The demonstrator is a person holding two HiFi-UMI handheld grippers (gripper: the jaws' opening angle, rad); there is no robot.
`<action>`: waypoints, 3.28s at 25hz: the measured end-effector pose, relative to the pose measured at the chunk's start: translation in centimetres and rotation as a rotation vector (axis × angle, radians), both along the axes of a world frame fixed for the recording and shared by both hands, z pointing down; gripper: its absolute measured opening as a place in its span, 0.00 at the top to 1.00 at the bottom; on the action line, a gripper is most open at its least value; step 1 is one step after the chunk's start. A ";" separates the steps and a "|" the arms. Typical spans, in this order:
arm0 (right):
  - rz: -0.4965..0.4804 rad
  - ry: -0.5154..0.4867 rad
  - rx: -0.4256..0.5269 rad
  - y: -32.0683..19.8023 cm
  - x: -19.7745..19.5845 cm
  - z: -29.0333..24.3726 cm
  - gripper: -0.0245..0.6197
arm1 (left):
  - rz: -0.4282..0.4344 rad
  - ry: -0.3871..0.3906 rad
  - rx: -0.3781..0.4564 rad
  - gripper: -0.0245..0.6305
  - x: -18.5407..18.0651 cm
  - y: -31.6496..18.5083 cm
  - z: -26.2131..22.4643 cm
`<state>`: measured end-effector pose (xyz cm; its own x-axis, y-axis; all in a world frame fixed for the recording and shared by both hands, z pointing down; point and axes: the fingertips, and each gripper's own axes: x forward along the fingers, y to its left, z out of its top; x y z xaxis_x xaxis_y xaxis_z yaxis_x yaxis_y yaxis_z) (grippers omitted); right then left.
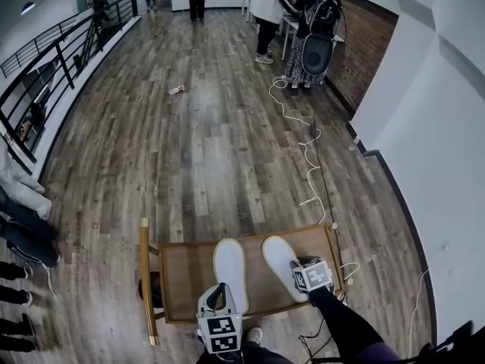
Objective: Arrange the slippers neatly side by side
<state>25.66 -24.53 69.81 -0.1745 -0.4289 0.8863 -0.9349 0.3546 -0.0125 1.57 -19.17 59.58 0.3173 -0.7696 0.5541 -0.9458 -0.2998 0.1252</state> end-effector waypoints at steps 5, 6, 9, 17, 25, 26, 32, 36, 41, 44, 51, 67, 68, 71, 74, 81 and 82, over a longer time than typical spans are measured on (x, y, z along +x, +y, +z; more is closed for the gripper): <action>-0.012 0.010 -0.049 0.7 0.0 0.5 0.87 | -0.007 -0.005 -0.002 0.96 -0.2 0.0 0.1; -0.016 0.011 -0.049 0.8 -0.1 0.5 0.93 | -0.009 -0.005 -0.001 0.96 -0.3 0.0 0.1; 0.027 -0.038 -0.058 0.9 -0.8 0.4 0.94 | -0.014 -0.002 0.000 0.96 -0.4 0.0 0.1; 0.286 -0.275 -0.096 0.5 -3.0 -0.4 0.94 | -0.016 0.005 0.006 0.96 0.0 0.0 -0.2; 0.251 -0.322 -0.112 0.7 -6.3 -0.5 0.94 | -0.031 0.007 0.004 0.96 -0.4 0.4 -0.1; 0.250 -0.331 -0.114 0.7 -6.7 -0.6 0.94 | -0.033 0.007 0.004 0.96 -0.4 0.4 -0.1; 0.276 -0.347 -0.128 1.2 -7.8 -0.4 0.94 | -0.036 0.011 0.005 0.96 -0.5 0.6 -0.3; 0.268 -0.341 -0.132 1.3 -8.1 -0.2 0.94 | -0.036 0.009 0.004 0.96 -0.5 0.7 -0.3; 0.282 -0.331 -0.129 1.3 -8.1 0.2 0.94 | -0.036 0.008 0.007 0.96 -0.7 0.7 -0.2; 0.281 -0.329 -0.130 1.3 -8.1 0.3 0.94 | -0.037 0.007 0.006 0.96 -0.6 0.7 -0.2; 0.287 -0.342 -0.124 1.3 -8.1 -0.1 0.89 | -0.032 0.013 0.010 0.96 -0.3 0.4 -0.4; 0.163 -0.310 0.219 1.7 -11.6 -9.4 0.84 | -0.017 0.029 0.057 0.96 0.8 -1.5 -1.9; 0.172 -0.311 0.246 1.7 -11.9 -10.0 0.84 | -0.017 0.030 0.064 0.96 1.0 -1.9 -2.0; 0.189 -0.319 0.306 1.7 -12.5 -11.6 0.84 | -0.013 0.026 0.080 0.96 1.5 -2.8 -2.9; 0.171 -0.324 0.358 1.8 -13.3 -13.3 0.85 | -0.015 0.032 0.115 0.96 1.7 -3.8 -4.2; 0.153 -0.324 0.467 1.7 -14.0 -16.1 0.85 | -0.020 0.033 0.152 0.96 1.7 -5.0 -6.4; 0.144 -0.318 0.480 1.9 -13.9 -16.4 0.85 | -0.022 0.035 0.149 0.96 1.8 -4.8 -6.6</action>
<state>11.75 -22.65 53.37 -0.3102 -0.8078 0.5012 -0.9507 0.2595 -0.1700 3.34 -23.94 53.01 0.3163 -0.8497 0.4219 -0.9482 -0.2966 0.1135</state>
